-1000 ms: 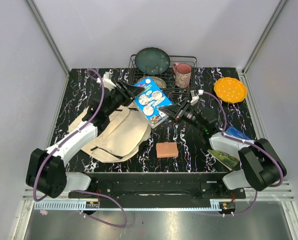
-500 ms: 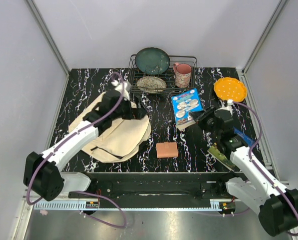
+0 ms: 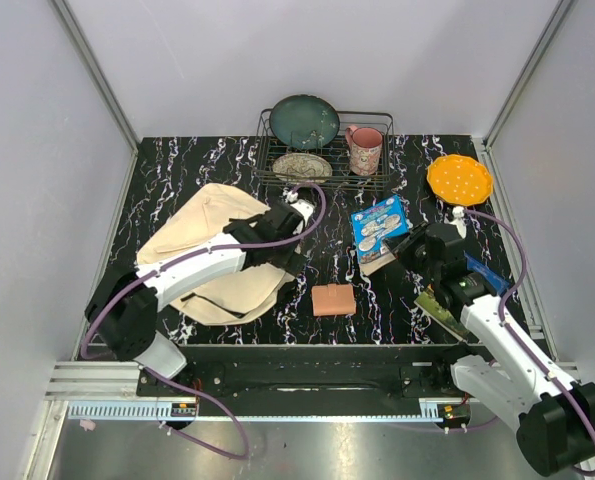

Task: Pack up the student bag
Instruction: Place the book in the student bag.

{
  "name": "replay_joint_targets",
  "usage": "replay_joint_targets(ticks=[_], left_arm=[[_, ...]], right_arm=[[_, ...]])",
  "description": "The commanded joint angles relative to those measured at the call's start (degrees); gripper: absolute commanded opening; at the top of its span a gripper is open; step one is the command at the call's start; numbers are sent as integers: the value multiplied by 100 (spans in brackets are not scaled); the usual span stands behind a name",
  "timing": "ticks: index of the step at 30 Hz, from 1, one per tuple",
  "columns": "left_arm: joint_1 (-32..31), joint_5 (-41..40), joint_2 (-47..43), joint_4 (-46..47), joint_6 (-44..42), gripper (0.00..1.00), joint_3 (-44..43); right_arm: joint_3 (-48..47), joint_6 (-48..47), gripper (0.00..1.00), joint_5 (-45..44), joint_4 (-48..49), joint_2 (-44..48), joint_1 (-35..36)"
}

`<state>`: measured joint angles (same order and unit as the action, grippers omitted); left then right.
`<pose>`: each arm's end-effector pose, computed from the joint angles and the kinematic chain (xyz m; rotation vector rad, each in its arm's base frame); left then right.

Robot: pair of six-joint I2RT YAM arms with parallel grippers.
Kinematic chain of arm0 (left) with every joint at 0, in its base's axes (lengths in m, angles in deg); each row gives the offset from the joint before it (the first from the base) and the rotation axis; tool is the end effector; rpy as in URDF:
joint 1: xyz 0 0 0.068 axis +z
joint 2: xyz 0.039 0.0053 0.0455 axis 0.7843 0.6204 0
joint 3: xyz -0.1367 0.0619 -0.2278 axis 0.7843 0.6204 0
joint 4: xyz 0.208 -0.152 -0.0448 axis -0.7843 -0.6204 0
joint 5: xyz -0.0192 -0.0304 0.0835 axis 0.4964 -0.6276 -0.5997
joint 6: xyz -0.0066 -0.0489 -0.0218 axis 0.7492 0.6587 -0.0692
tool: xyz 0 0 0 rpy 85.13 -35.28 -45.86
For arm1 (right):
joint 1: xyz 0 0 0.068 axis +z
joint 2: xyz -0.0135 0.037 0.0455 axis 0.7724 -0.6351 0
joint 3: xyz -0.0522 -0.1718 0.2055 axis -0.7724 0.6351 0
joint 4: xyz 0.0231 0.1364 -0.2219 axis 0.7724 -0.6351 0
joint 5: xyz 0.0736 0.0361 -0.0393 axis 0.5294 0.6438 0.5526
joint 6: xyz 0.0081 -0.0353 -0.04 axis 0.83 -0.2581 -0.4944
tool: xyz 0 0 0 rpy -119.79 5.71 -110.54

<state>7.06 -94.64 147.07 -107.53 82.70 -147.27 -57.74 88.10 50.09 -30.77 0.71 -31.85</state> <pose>0.2323 -0.2207 0.2448 0.6724 2.4154 -0.1870 0.1897 0.0619 0.2503 0.7114 2.0332 0.7132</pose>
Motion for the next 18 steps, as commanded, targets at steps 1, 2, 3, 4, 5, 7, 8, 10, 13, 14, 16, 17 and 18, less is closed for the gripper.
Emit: replay_joint_targets(ticks=[1, 2, 3, 4, 5, 7, 8, 10, 13, 14, 16, 17, 18], left_arm=[[-128, -822, 214, -221, -316, 92, -360], [-171, -876, 258, -239, -343, 92, -377], [-189, -911, 319, -230, -343, 92, -378], [-207, -990, 346, -248, -343, 91, -378], [-242, -1008, 372, -239, -351, 91, -378], [-268, -1095, 451, -257, -352, 88, -386], [-295, -1105, 460, -274, -360, 84, -378], [-304, -1201, 504, -309, -360, 80, -378], [-313, -1333, 478, -371, -369, 67, -360], [-313, -1359, 435, -397, -369, 59, -360], [-313, -1412, 364, -415, -369, 49, -334], [-313, -1421, 294, -415, -360, 36, -299], [-313, -1447, 267, -415, -369, 31, -281]], right_arm=[[-245, 8, 1, 54, 555, 12, -26], [-245, 17, 1, 72, 573, -6, -18], [-245, 26, 1, 115, 599, -32, -26], [-245, 17, 1, 142, 616, -67, -18], [-245, 26, 2, 159, 643, -85, -26], [-245, 35, 2, 195, 669, -137, -26], [-245, 35, 2, 212, 687, -146, -26], [-245, 44, 3, 247, 713, -208, -26], [-236, 44, 3, 309, 757, -260, -26], [-245, 61, 3, 344, 783, -278, -26], [-236, 52, 4, 335, 819, -322, -26], [-236, 70, 4, 335, 827, -331, -26], [-219, 70, 4, 335, 836, -340, -26]])
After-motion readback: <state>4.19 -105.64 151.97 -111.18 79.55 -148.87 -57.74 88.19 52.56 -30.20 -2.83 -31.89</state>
